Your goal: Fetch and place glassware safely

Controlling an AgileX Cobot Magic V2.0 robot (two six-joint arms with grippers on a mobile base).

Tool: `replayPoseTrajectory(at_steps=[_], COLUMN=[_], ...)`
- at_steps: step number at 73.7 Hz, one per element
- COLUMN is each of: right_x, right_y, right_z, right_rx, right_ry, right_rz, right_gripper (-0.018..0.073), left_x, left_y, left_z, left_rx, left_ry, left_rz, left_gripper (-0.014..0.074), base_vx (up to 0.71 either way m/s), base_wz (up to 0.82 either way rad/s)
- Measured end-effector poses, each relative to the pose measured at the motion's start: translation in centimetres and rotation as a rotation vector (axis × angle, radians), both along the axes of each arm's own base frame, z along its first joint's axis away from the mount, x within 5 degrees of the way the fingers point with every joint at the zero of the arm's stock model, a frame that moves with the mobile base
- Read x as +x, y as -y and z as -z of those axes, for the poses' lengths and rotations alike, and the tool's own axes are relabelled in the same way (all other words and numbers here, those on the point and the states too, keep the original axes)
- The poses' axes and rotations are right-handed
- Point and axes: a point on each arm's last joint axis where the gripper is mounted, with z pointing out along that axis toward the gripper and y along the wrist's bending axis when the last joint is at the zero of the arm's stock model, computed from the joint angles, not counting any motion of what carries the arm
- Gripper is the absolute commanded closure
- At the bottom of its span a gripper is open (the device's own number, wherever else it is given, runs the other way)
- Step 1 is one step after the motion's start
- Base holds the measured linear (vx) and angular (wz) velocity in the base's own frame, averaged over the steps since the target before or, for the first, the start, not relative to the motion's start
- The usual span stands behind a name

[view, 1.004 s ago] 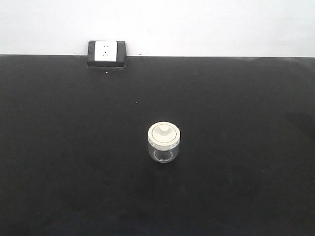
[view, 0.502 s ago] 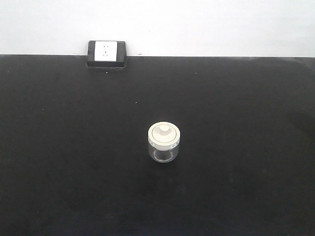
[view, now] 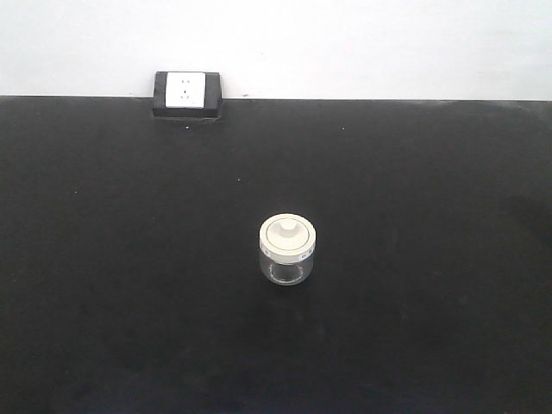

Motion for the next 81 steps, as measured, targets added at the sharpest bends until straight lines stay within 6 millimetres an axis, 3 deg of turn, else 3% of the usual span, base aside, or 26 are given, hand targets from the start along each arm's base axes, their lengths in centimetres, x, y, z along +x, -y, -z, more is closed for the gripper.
replayPoseTrajectory(at_steps=[13,26,81], right_x=[0.0,0.0,0.0], right_y=[0.0,0.0,0.0], right_z=[0.0,0.0,0.0], right_rx=[0.000,0.001,0.003], right_ry=[0.000,-0.001,-0.002], right_rz=[0.000,0.000,-0.001], right_gripper=[0.0567,0.0567,0.0567], left_x=[-0.2,-0.2,-0.2], left_y=[0.0,0.1,-0.2], left_z=[2.8,2.2,2.1], left_rx=[-0.002,-0.008,-0.037], left_ry=[0.003,0.086,0.091], left_rz=[0.004,0.010,-0.035], left_gripper=[0.0603,0.0603,0.0603], base_vx=[0.00,0.00,0.00], base_wz=[0.00,0.00,0.00])
